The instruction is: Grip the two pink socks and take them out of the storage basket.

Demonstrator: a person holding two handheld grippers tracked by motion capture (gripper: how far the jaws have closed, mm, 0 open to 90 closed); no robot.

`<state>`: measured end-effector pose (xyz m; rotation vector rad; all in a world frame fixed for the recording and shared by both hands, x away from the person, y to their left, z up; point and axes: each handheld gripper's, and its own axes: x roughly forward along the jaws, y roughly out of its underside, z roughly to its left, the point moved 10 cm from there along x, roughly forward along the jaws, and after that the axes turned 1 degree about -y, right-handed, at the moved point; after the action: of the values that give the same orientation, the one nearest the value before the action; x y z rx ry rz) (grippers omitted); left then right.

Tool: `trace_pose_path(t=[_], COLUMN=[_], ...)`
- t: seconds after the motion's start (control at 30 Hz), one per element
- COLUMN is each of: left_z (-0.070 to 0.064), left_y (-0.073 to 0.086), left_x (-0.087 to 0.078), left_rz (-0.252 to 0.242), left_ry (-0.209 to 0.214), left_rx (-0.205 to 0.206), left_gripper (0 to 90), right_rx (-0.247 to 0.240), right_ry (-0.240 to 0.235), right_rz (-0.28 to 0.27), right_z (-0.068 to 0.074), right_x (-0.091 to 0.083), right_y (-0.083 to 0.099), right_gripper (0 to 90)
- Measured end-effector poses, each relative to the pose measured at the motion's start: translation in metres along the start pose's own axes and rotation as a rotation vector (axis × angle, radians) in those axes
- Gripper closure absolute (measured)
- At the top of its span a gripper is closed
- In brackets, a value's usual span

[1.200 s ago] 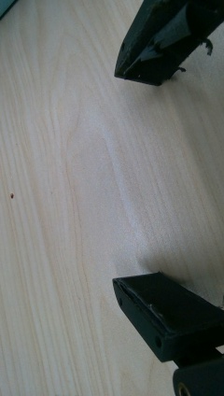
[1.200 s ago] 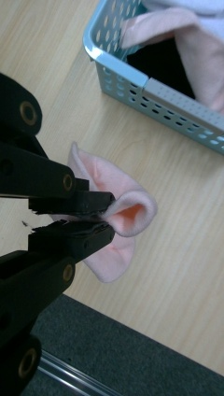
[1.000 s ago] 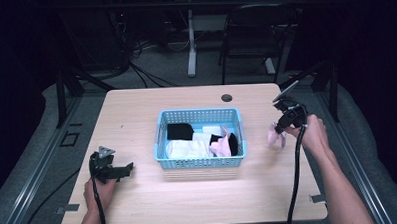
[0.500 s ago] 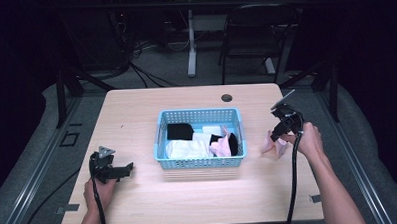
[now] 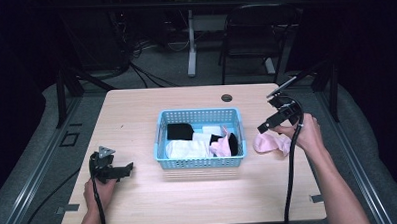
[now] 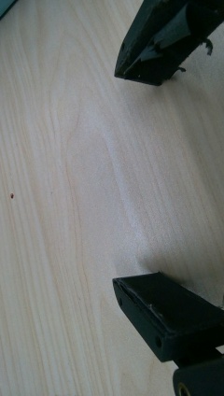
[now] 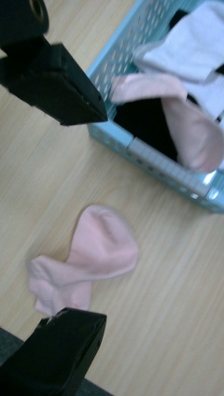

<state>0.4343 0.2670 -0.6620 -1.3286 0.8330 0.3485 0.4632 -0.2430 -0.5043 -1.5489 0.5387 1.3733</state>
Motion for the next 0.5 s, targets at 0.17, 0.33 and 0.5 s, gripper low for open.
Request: trace_pose_path(t=[0.17,0.33,0.5], left_z=[0.0,0.0,0.0], left_y=[0.0,0.0,0.0], left_x=[0.0,0.0,0.0], left_rz=[0.001,0.0,0.0], left_ry=[0.001,0.0,0.0], left_rx=[-0.001,-0.001,-0.001], left_gripper=[2.2,2.2,2.2], right_rx=[-0.12,-0.186,-0.232], right_ry=[-0.047,-0.068,-0.087], right_rz=[-0.015,-0.005,0.021], right_z=[0.047,0.077,0.097], right_x=[0.0,0.016,0.036], right_y=[-0.022,-0.037,-0.049], right_gripper=[0.0,0.0,4.0])
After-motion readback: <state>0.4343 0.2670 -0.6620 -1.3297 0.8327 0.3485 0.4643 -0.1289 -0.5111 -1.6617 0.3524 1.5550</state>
